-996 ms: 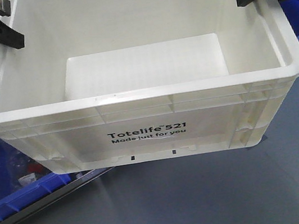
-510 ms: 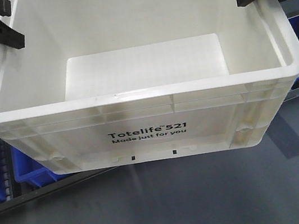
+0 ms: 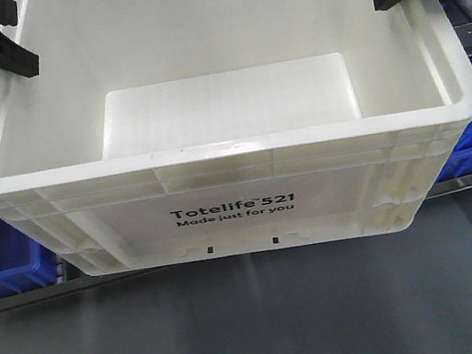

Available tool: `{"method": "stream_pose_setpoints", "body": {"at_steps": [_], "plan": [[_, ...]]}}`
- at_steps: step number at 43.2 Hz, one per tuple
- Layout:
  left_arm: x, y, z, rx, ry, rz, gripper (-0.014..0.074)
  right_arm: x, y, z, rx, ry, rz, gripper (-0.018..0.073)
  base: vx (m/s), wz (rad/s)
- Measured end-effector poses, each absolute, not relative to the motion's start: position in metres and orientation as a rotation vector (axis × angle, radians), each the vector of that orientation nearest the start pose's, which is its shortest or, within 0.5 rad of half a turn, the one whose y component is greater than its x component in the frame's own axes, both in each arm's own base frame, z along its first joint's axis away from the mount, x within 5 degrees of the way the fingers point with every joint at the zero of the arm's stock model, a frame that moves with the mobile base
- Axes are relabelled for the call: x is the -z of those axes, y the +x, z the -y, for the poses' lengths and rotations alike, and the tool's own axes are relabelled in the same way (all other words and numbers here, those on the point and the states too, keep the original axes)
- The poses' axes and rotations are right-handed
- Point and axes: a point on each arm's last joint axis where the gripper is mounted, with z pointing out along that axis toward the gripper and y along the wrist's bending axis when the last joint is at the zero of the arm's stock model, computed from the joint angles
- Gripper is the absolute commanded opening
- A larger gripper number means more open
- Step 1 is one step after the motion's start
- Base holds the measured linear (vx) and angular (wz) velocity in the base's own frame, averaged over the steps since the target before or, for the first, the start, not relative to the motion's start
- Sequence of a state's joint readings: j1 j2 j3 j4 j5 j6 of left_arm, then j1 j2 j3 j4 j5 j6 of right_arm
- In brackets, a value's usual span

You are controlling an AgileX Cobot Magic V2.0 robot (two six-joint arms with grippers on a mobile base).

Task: Place moving items into box and shelve
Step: 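Keep the tote gripped with both grippers as the base turns along the rack, then hold the tote above the shelf rail with both grippers, aligning to the slot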

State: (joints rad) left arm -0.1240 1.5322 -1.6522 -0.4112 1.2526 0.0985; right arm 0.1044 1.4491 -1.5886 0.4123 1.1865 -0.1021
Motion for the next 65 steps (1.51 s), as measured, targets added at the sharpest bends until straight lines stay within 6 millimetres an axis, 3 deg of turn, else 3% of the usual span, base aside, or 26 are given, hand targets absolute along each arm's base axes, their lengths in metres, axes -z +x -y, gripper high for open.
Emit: {"method": "stream_pose_setpoints", "body": {"at_steps": [36,65], "plan": [[-0.4081,0.3060,0.0730,0.563,0.255,-2.559,-0.0003,-0.4181,0.2889,-0.0643,-0.544,-0.213,-2.476,0.0000,0.07,0.30],[-0.4081,0.3060,0.0730,0.563,0.255,-2.559,-0.0003,-0.4181,0.2889,-0.0643,-0.544,-0.213,-2.476,0.0000,0.19,0.03]]}}
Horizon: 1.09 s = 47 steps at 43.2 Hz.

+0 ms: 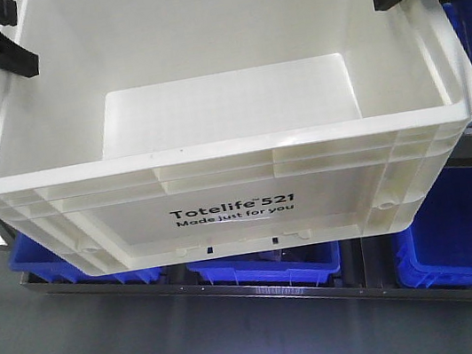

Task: Place moving items into box and shelve
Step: 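Hold the tote above the shelf rail with both grippers, aligning to the slot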

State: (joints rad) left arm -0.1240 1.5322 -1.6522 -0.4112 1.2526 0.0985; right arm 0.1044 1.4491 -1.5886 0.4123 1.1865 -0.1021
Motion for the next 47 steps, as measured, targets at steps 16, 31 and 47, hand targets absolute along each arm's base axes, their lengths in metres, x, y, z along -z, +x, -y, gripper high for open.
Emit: {"method": "stream_pose_setpoints", "body": {"at_steps": [16,31,47], "plan": [[-0.4081,0.3060,0.0730,0.563,0.255,-2.559,-0.0003,-0.4181,0.2889,-0.0643,-0.544,-0.213,-2.476,0.0000,0.19,-0.18],[-0.4081,0.3060,0.0730,0.563,0.255,-2.559,-0.0003,-0.4181,0.2889,-0.0643,-0.544,-0.213,-2.476,0.0000,0.11,-0.25],[-0.4081,0.3060,0.0730,0.563,0.255,-2.559,-0.0003,-0.4181,0.2889,-0.0643,-0.544,-0.213,-2.476,0.0000,0.01,-0.03]]}}
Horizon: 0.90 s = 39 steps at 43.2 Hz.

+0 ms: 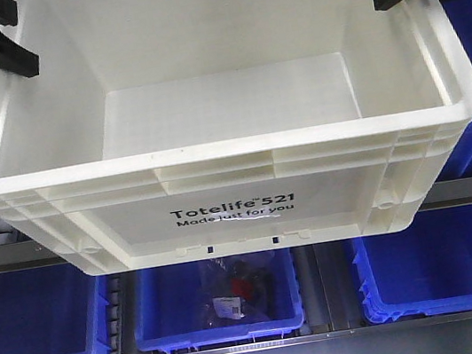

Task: Place moving items into box and shelve
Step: 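Hold the tote above the shelf rail with both grippers, aligning to the slot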

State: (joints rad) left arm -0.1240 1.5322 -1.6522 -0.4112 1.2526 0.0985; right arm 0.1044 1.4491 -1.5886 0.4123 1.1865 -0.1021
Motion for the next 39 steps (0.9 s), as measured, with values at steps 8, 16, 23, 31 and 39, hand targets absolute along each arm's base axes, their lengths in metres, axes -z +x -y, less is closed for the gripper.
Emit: {"method": "stream_pose_setpoints", "body": {"at_steps": [8,16,23,31,39], "plan": [[-0.4081,0.3060,0.0730,0.563,0.255,-2.559,-0.0003,-0.4181,0.2889,-0.0643,-0.544,-0.213,-2.476,0.0000,0.00,0.00],[-0.4081,0.3060,0.0730,0.563,0.255,-2.559,-0.0003,-0.4181,0.2889,-0.0643,-0.544,-0.213,-2.476,0.0000,0.00,0.00],[-0.4081,0.3060,0.0730,0.563,0.255,-2.559,-0.0003,-0.4181,0.2889,-0.0643,-0.544,-0.213,-2.476,0.0000,0.00,0.00],[-0.4081,0.3060,0.0730,0.563,0.255,-2.559,-0.0003,-0.4181,0.2889,-0.0643,-0.544,-0.213,-2.476,0.0000,0.00,0.00],[-0.4081,0.3060,0.0730,0.563,0.255,-2.559,-0.0003,-0.4181,0.2889,-0.0643,-0.544,-0.213,-2.476,0.0000,0.00,0.00]]}}
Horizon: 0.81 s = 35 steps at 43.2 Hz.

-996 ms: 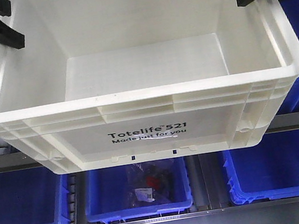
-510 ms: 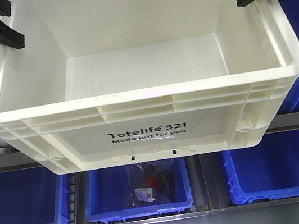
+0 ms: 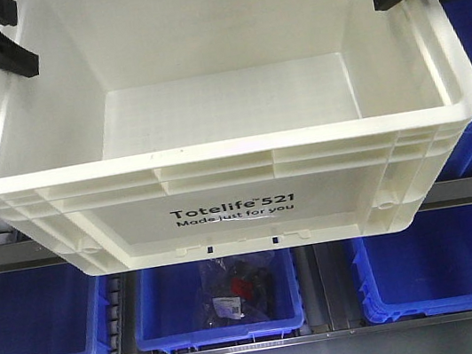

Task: Place moving items into box and shelve
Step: 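Hold the tote above the shelf rail with both grippers, aligning to the slot, then push the tote with both grippers farther onto the roller shelf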

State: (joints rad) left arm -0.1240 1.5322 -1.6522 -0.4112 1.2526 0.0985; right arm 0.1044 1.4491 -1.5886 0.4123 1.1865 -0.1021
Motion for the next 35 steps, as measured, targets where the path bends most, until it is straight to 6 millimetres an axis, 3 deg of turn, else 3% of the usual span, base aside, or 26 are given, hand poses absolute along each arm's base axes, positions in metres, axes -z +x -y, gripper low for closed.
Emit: {"method": "stream_pose_setpoints", "body": {"at_steps": [21,35], "plan": [[-0.407,0.310,0.067,0.457,0.246,-2.540,-0.0003,-0.411,0.301,-0.069,-0.609,-0.190,-2.472,0.0000,0.00,0.00],[-0.390,0.325,0.068,0.445,0.238,-2.591,-0.0003,-0.396,0.315,-0.071,-0.613,-0.190,-2.510,0.0000,0.00,0.00]]}}
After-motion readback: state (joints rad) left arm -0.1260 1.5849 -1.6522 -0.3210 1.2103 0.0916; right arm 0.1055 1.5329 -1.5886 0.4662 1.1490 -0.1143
